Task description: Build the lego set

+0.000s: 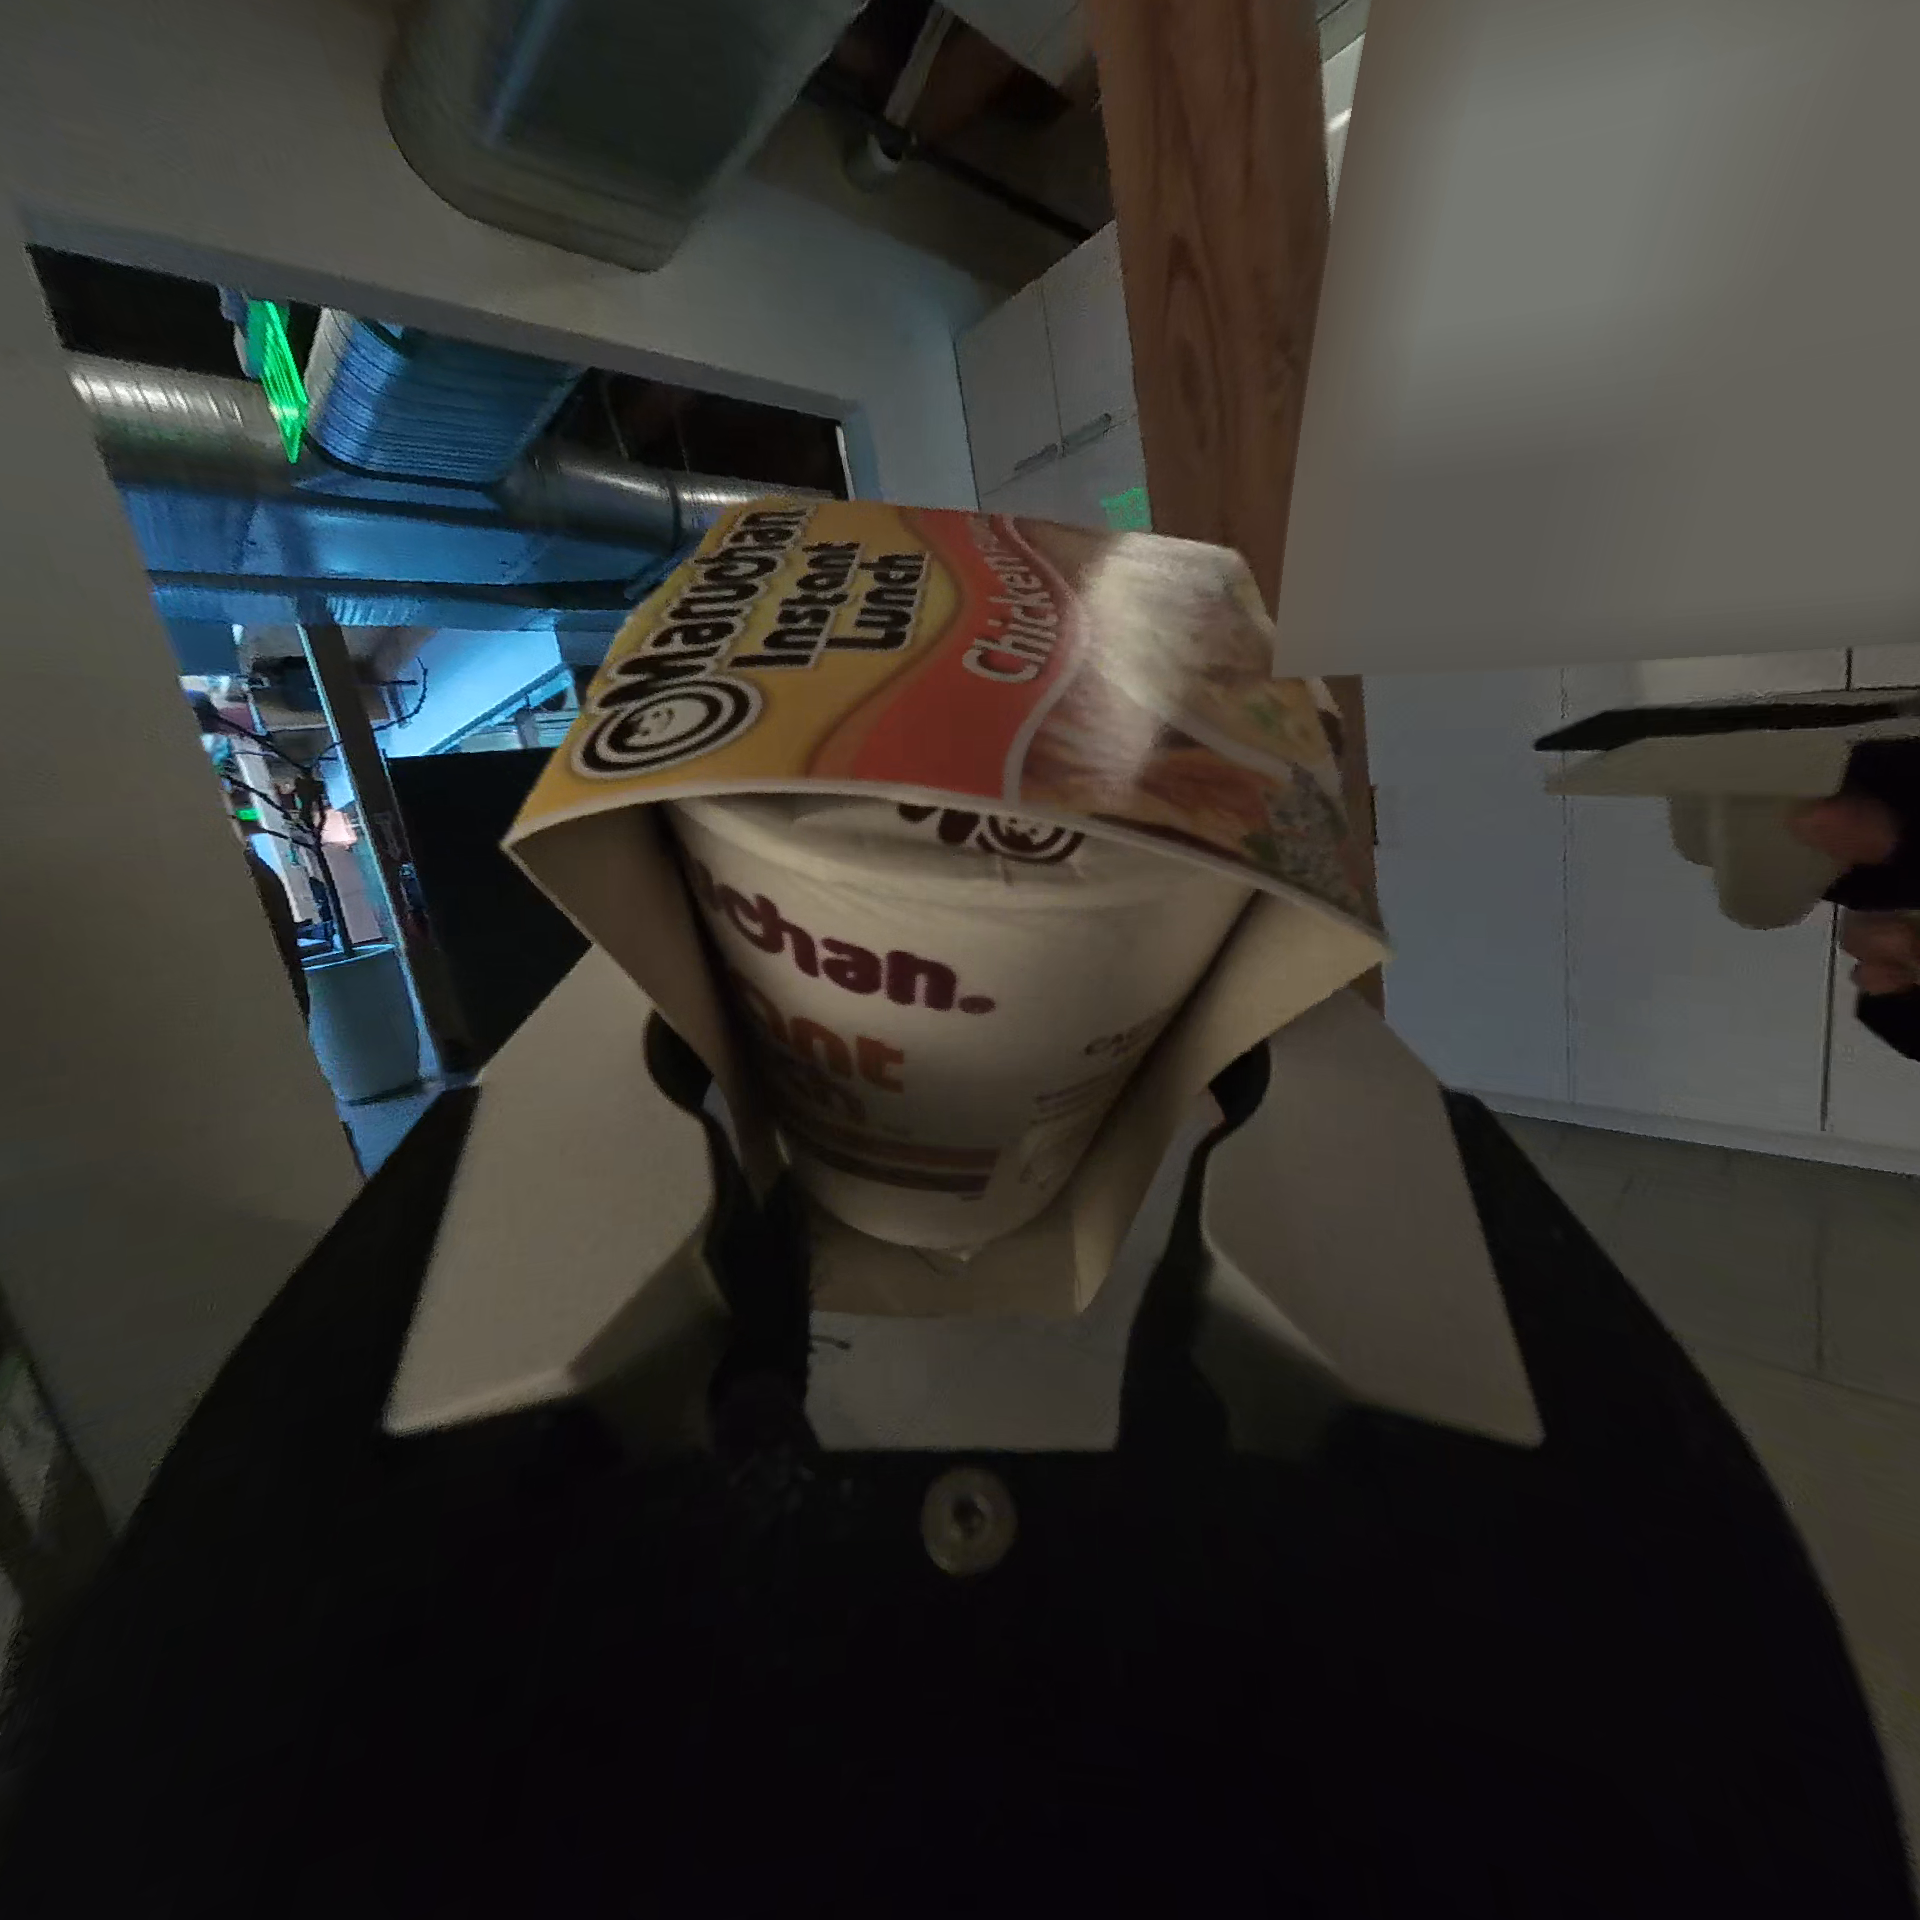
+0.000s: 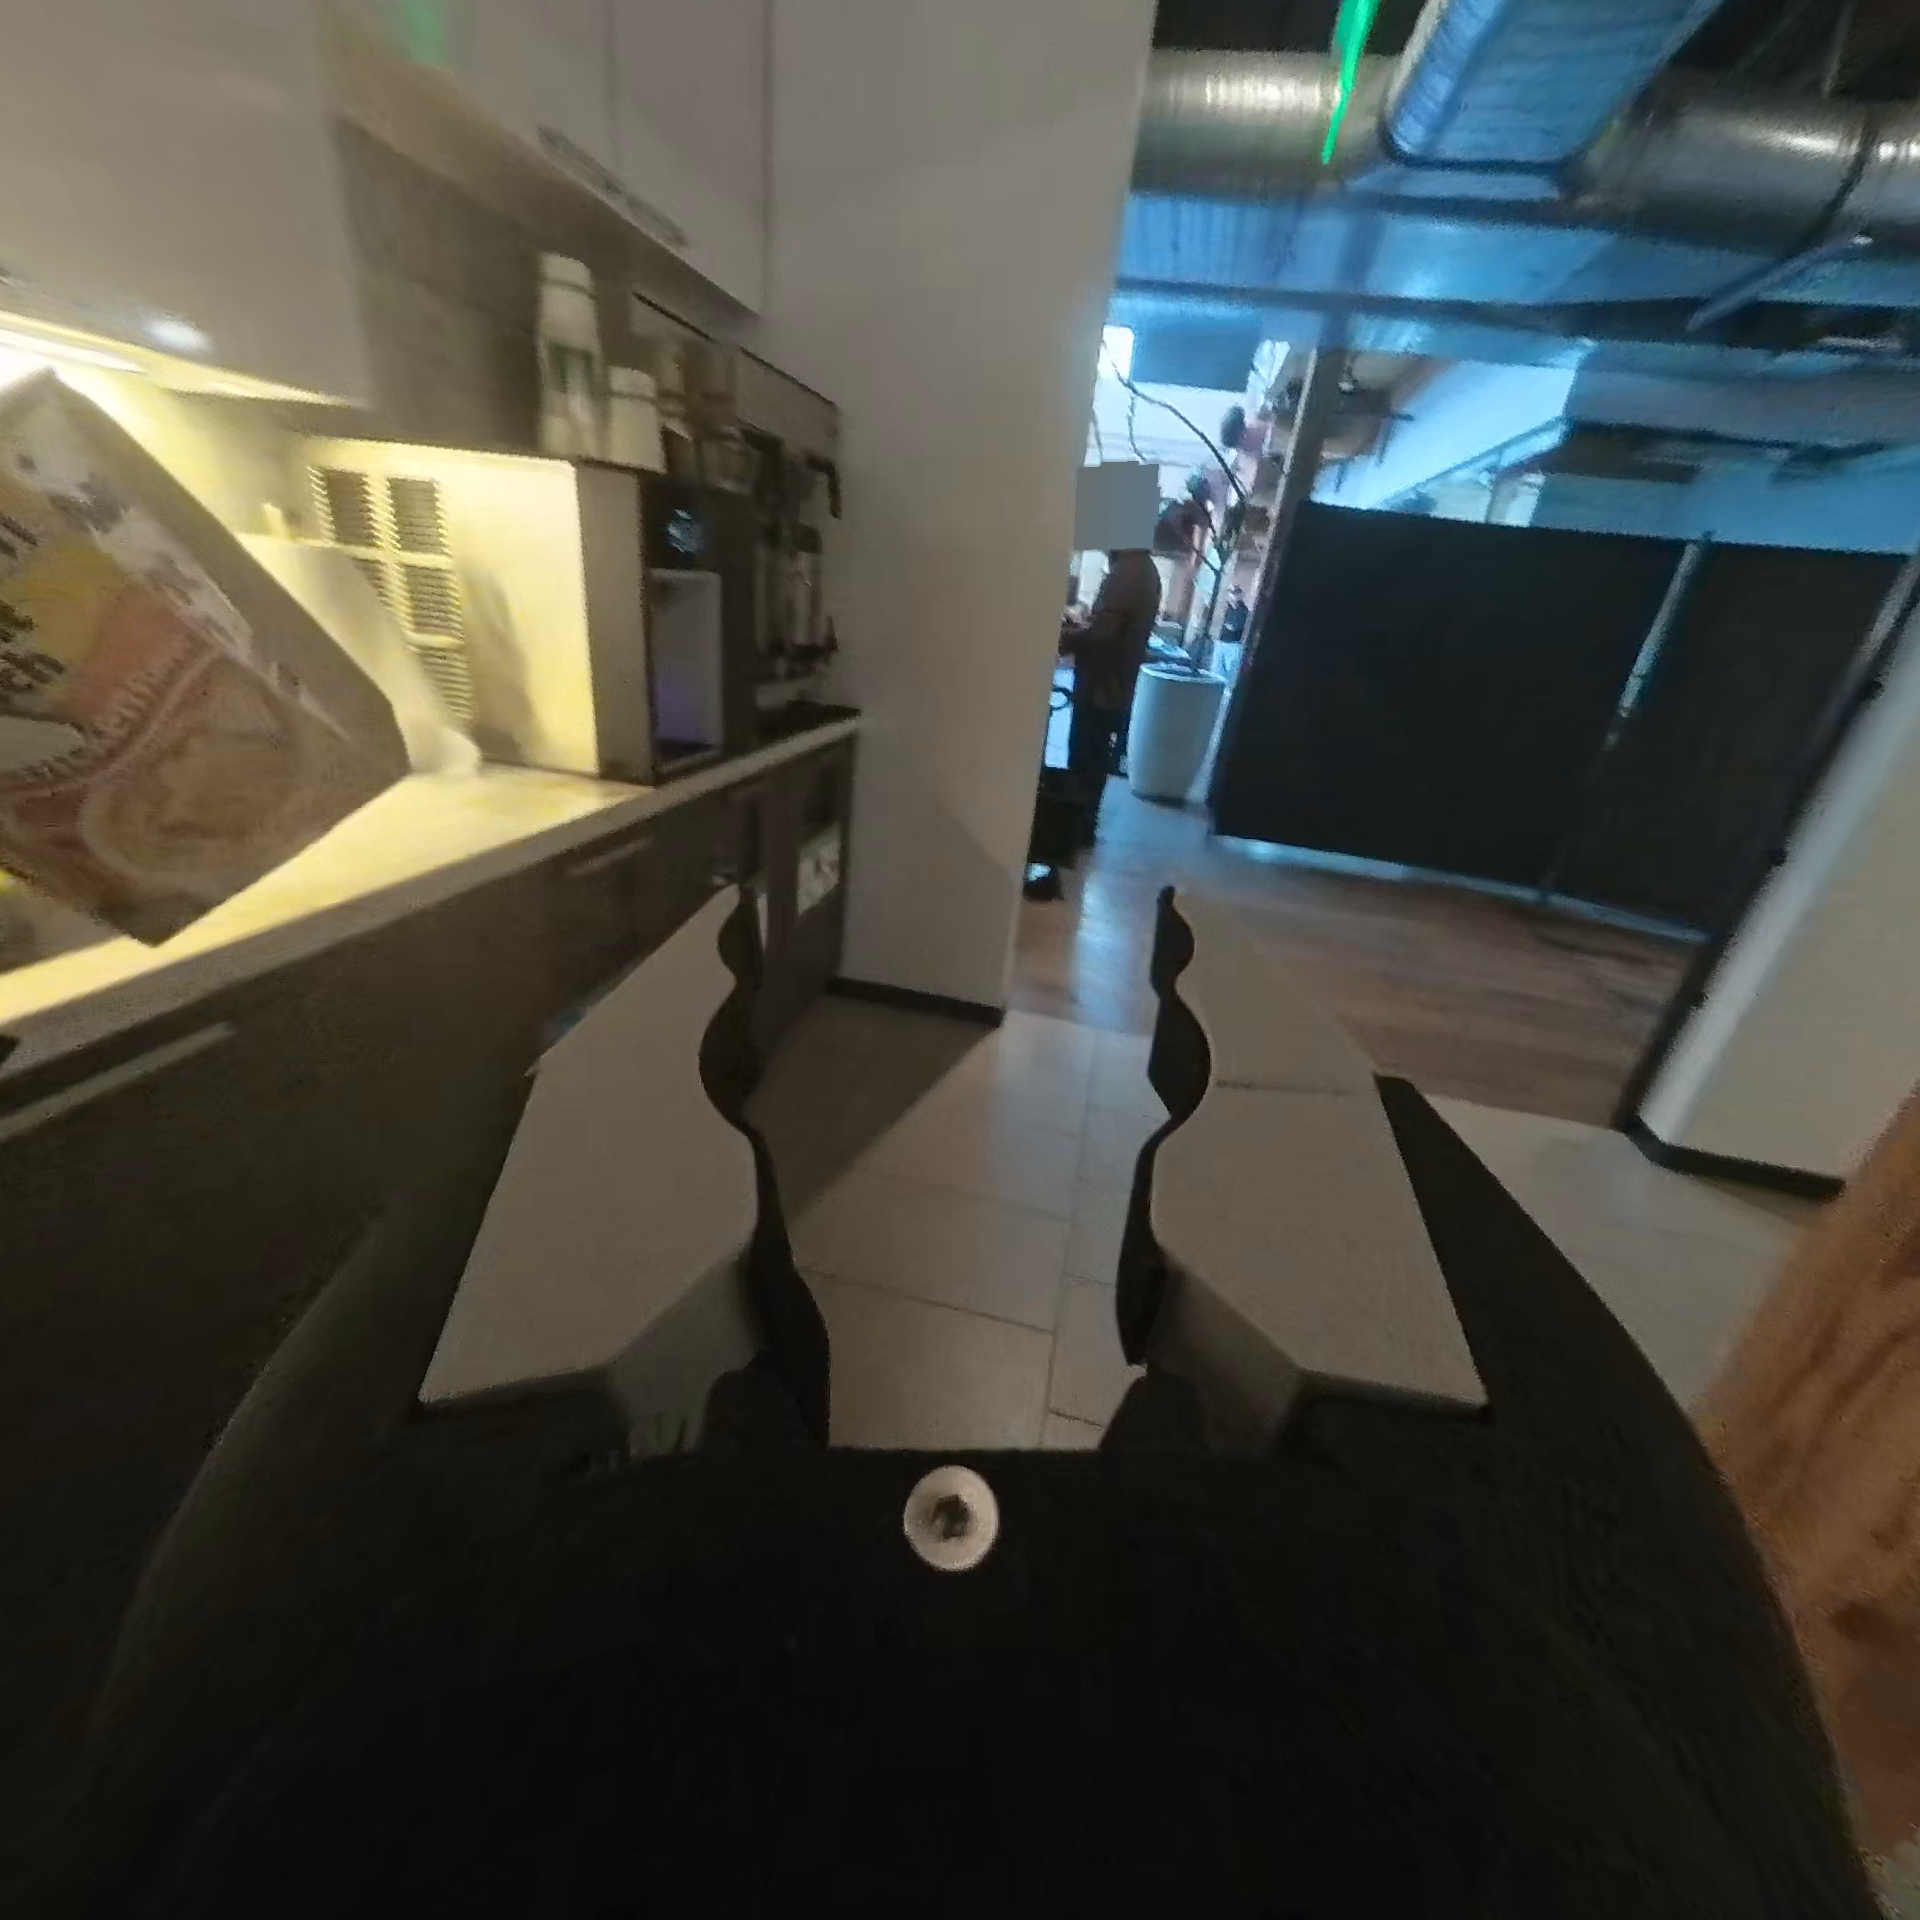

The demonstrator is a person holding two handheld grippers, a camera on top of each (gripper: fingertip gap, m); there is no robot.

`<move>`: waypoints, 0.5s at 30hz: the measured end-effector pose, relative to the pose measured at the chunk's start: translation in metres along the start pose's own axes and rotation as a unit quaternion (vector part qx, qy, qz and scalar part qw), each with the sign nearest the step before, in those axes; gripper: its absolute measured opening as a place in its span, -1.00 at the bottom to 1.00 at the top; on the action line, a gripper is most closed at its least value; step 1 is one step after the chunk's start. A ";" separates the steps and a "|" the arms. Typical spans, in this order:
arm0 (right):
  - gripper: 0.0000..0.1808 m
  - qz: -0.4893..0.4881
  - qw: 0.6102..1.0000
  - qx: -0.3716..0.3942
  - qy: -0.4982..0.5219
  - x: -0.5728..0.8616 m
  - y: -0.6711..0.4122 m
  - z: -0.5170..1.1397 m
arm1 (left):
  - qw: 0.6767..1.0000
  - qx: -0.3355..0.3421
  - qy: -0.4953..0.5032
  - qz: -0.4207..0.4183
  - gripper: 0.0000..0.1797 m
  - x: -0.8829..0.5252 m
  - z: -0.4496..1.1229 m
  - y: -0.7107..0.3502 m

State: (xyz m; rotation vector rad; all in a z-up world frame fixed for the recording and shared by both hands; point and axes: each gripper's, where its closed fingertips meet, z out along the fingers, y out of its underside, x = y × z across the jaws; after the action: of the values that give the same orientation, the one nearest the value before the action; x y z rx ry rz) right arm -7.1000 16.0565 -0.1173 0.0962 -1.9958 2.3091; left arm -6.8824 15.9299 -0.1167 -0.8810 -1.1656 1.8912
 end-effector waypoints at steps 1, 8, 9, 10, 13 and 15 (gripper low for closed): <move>-0.19 -0.002 1.000 -0.009 0.007 0.016 0.009 0.018 | 1.000 0.001 0.004 -0.004 0.05 -0.010 0.027 0.014; -0.18 -0.022 0.998 -0.015 0.055 0.161 0.065 0.164 | 1.000 0.028 -0.013 0.000 0.05 -0.087 0.228 0.109; -0.19 -0.029 0.998 -0.011 0.059 0.184 0.068 0.189 | 0.999 0.035 -0.021 0.010 0.04 -0.099 0.257 0.119; -0.19 -0.033 0.997 -0.007 0.063 0.207 0.071 0.216 | 0.999 0.037 -0.029 0.015 0.04 -0.112 0.286 0.128; -0.19 -0.030 0.998 -0.022 0.044 0.267 0.078 0.308 | 0.999 0.022 -0.029 0.034 0.04 -0.145 0.373 0.154; -0.19 -0.054 0.998 -0.019 0.035 0.299 0.080 0.363 | 0.997 0.017 -0.036 0.059 0.04 -0.171 0.423 0.171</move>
State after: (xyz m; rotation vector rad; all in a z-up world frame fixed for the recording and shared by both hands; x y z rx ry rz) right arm -7.4096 15.6929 -0.1123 0.1163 -1.9496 2.1787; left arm -7.1915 15.5541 -0.0948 -0.8869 -1.1411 2.0475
